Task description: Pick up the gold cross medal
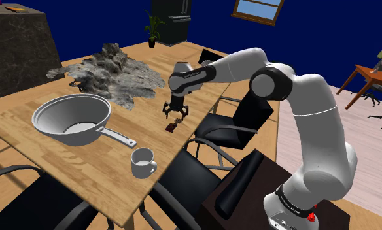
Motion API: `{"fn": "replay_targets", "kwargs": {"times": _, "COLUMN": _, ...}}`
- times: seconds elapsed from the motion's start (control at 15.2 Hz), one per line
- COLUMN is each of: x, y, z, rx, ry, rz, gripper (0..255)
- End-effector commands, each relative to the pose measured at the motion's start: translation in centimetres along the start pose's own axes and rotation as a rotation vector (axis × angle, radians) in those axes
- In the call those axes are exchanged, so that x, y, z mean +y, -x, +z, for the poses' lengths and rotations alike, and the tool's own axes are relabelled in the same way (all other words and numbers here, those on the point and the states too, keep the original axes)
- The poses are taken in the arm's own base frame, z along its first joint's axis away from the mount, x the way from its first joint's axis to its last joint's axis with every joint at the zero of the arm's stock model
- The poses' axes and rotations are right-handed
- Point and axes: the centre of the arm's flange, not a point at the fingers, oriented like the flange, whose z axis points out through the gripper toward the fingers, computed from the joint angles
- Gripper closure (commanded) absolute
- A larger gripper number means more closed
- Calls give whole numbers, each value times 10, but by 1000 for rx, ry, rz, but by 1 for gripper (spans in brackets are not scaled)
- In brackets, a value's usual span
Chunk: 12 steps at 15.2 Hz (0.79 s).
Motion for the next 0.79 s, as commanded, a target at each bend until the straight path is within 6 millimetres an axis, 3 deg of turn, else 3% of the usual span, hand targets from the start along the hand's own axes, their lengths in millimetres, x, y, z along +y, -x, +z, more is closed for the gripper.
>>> {"fn": "replay_targets", "kwargs": {"times": 0.0, "x": -6, "y": -11, "z": 12, "rx": -4, "ry": -1, "rz": 16, "gripper": 0}}
{"fn": "replay_targets", "kwargs": {"times": 0.53, "x": -6, "y": -18, "z": 46, "rx": -4, "ry": -1, "rz": 16, "gripper": 0}}
{"fn": "replay_targets", "kwargs": {"times": 0.59, "x": -6, "y": -18, "z": 46, "rx": -3, "ry": -1, "rz": 16, "gripper": 255}}
{"fn": "replay_targets", "kwargs": {"times": 0.73, "x": -6, "y": -18, "z": 46, "rx": -3, "ry": -1, "rz": 16, "gripper": 255}}
